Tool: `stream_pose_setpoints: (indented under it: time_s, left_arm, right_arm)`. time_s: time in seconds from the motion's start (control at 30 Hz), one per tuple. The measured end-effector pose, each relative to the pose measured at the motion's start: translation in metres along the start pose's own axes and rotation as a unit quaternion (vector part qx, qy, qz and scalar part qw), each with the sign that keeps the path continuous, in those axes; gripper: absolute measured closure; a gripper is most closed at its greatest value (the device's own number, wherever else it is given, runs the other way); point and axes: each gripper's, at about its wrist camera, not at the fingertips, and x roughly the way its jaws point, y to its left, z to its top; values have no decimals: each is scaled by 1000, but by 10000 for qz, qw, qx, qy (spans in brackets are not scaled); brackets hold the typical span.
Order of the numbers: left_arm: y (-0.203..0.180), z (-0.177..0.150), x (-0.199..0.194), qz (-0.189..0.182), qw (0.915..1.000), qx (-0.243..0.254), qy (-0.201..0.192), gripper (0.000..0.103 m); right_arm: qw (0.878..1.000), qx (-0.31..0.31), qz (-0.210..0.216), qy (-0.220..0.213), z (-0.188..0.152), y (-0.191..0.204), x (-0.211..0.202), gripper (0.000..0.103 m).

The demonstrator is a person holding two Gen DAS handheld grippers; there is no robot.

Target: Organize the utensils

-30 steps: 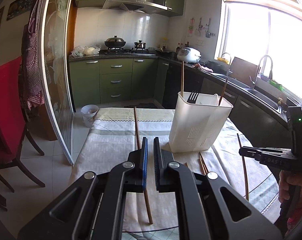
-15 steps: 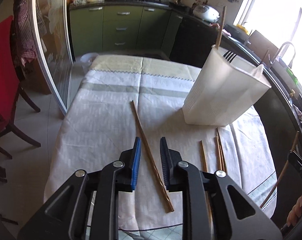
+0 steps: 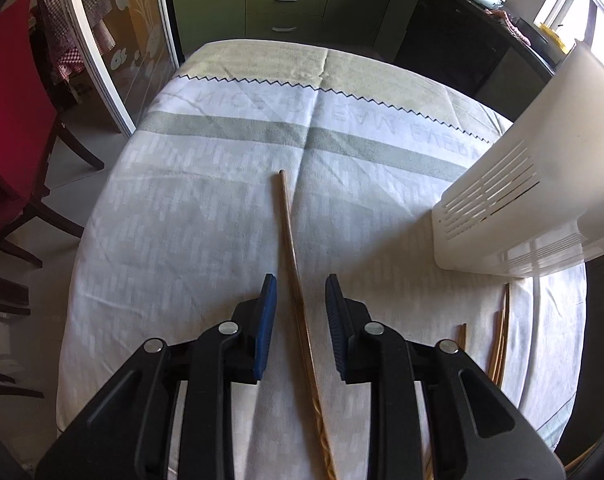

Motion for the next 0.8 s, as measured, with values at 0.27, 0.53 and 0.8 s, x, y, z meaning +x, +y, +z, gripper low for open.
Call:
stream_pose_setpoints:
  time_s: [0.27, 0.53, 0.8]
  left_arm:
    - [-5, 3, 6, 59, 10000, -39, -38, 97]
    - [12, -10, -36, -251, 9969, 9, -749, 97]
    - [16, -55, -126, -514, 9754, 598, -2060, 97]
  right_arm:
    - [10000, 60, 68, -32, -2, -7, -6, 97]
    - [9999, 42, 95, -73, -2, -5, -14, 97]
    - [9999, -43, 124, -86, -1, 4, -14, 97]
